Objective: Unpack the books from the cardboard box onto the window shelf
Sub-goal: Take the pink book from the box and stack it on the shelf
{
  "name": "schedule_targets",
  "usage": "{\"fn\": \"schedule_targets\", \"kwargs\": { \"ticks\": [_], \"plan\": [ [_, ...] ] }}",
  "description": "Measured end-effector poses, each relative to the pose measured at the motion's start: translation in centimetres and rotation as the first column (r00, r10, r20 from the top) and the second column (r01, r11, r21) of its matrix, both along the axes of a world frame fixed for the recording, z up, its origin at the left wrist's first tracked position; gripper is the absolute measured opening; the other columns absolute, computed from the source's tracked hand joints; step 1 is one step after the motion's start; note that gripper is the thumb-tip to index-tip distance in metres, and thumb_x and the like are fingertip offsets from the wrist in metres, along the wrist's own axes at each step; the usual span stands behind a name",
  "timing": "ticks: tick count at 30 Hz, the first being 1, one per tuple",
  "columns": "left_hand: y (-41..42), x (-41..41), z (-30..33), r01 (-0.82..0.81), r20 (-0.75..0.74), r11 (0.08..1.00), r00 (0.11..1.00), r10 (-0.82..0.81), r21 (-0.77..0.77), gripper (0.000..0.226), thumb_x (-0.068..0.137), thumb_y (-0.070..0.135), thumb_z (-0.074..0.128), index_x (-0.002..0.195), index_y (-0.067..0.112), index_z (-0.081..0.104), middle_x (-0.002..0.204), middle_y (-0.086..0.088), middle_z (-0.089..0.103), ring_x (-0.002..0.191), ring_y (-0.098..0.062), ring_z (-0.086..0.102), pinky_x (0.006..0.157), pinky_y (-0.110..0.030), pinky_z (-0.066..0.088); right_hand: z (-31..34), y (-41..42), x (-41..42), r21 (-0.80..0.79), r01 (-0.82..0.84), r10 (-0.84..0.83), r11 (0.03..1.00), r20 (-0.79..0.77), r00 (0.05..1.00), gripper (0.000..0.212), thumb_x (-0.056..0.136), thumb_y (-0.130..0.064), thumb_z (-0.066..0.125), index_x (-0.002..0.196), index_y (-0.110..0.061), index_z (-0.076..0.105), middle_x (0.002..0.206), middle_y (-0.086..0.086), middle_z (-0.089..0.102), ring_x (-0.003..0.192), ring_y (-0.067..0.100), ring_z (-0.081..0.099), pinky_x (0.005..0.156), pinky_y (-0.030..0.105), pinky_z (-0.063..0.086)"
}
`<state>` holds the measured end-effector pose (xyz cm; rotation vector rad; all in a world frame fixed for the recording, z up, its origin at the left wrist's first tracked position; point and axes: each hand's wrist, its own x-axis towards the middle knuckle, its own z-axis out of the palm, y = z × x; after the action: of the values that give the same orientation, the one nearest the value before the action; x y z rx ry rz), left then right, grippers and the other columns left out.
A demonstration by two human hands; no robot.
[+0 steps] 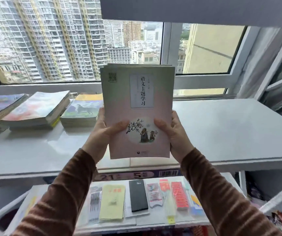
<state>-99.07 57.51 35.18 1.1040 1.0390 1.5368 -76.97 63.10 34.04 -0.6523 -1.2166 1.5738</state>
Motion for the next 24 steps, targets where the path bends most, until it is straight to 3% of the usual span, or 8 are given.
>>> {"fn": "schedule_targets", "kwargs": {
  "ticks": [4, 7, 9, 11, 14, 16, 21, 24],
  "plan": [
    [3.5, -2.5, -0.6, -0.004, -0.194, 0.995, 0.981, 0.023, 0.099, 0.079, 0.066, 0.016, 0.09, 0.132, 0.029, 0.049, 0.128, -0.015, 0.067, 0.117, -0.032, 0.066, 0.089, -0.041, 0.059, 0.1, 3.2, -0.5, 0.17, 0.008, -0.025, 0.985, 0.099, 0.995, 0.062, 0.079, -0.016, 0.079, 0.133, -0.02, 0.05, 0.134, 0.025, 0.058, 0.115, 0.036, 0.063, 0.094, 0.055, 0.055],
    [4.8, -3.3, -2.0, 0.034, -0.3, 0.994, 0.954, -0.002, 0.101, 0.088, 0.068, 0.024, 0.09, 0.14, 0.021, 0.039, 0.126, -0.007, 0.067, 0.116, -0.023, 0.067, 0.094, -0.04, 0.058, -1.0, 4.8, -0.2, 0.229, -0.011, -0.036, 0.973, 0.199, 0.979, 0.063, 0.084, -0.01, 0.075, 0.138, -0.019, 0.045, 0.135, 0.022, 0.056, 0.118, 0.027, 0.063, 0.092, 0.041, 0.057],
    [5.4, -3.4, -2.7, 0.068, -0.352, 0.995, 0.935, -0.037, 0.075, 0.084, 0.072, 0.036, 0.088, 0.139, 0.022, 0.039, 0.121, 0.003, 0.07, 0.113, -0.017, 0.068, 0.093, -0.034, 0.059, -2.0, 5.3, 0.1, 0.219, -0.024, -0.029, 0.975, 0.236, 0.971, 0.063, 0.086, -0.019, 0.076, 0.139, -0.021, 0.043, 0.134, 0.012, 0.061, 0.121, 0.022, 0.063, 0.092, 0.033, 0.055],
    [5.7, -3.4, -2.9, 0.096, -0.405, 0.995, 0.911, -0.073, 0.036, 0.078, 0.072, 0.057, 0.083, 0.137, 0.027, 0.051, 0.131, -0.003, 0.064, 0.118, -0.02, 0.066, 0.1, -0.037, 0.056, -2.8, 5.6, 0.4, 0.208, -0.029, -0.027, 0.978, 0.26, 0.965, 0.066, 0.086, -0.029, 0.077, 0.141, -0.028, 0.042, 0.136, 0.003, 0.062, 0.125, 0.02, 0.061, 0.094, 0.029, 0.054],
    [5.9, -3.7, -2.9, 0.11, -0.505, 0.994, 0.858, -0.096, -0.003, 0.053, 0.072, 0.071, 0.074, 0.12, 0.049, 0.067, 0.146, -0.011, 0.046, 0.131, -0.023, 0.055, 0.114, -0.049, 0.043, -3.0, 6.3, 0.6, 0.243, -0.044, -0.04, 0.969, 0.329, 0.944, 0.076, 0.081, -0.037, 0.081, 0.144, -0.033, 0.039, 0.138, -0.002, 0.06, 0.129, 0.018, 0.058, 0.1, 0.034, 0.053],
    [5.7, -4.0, -3.5, 0.137, -0.532, 0.991, 0.838, -0.117, -0.003, 0.049, 0.073, 0.068, 0.076, 0.118, 0.05, 0.067, 0.145, -0.011, 0.045, 0.129, -0.022, 0.056, 0.113, -0.051, 0.044, -3.2, 6.7, 0.7, 0.264, -0.05, -0.056, 0.963, 0.38, 0.923, 0.082, 0.076, -0.039, 0.085, 0.144, -0.031, 0.04, 0.138, -0.001, 0.06, 0.13, 0.02, 0.057, 0.104, 0.042, 0.05],
    [5.9, -4.7, -5.4, 0.195, -0.621, 0.978, 0.758, -0.2, -0.076, 0.058, 0.071, 0.066, 0.078, 0.122, 0.04, 0.069, 0.142, -0.012, 0.051, 0.127, -0.021, 0.058, 0.111, -0.047, 0.047, -4.1, 7.7, 1.6, 0.21, -0.155, 0.026, 0.965, 0.515, 0.857, 0.099, 0.065, -0.043, 0.091, 0.147, -0.024, 0.039, 0.135, -0.007, 0.063, 0.123, 0.012, 0.062, 0.096, 0.025, 0.053],
    [6.2, -4.7, -5.6, 0.149, -0.632, 0.988, 0.762, -0.138, -0.036, 0.079, 0.067, 0.072, 0.076, 0.133, 0.031, 0.06, 0.14, -0.008, 0.049, 0.125, -0.013, 0.058, 0.108, -0.035, 0.049, -4.7, 8.2, 1.4, 0.245, -0.103, -0.037, 0.964, 0.51, 0.859, 0.091, 0.063, -0.034, 0.092, 0.141, -0.019, 0.048, 0.13, -0.007, 0.066, 0.122, 0.011, 0.063, 0.105, 0.038, 0.05]
  ]
}}
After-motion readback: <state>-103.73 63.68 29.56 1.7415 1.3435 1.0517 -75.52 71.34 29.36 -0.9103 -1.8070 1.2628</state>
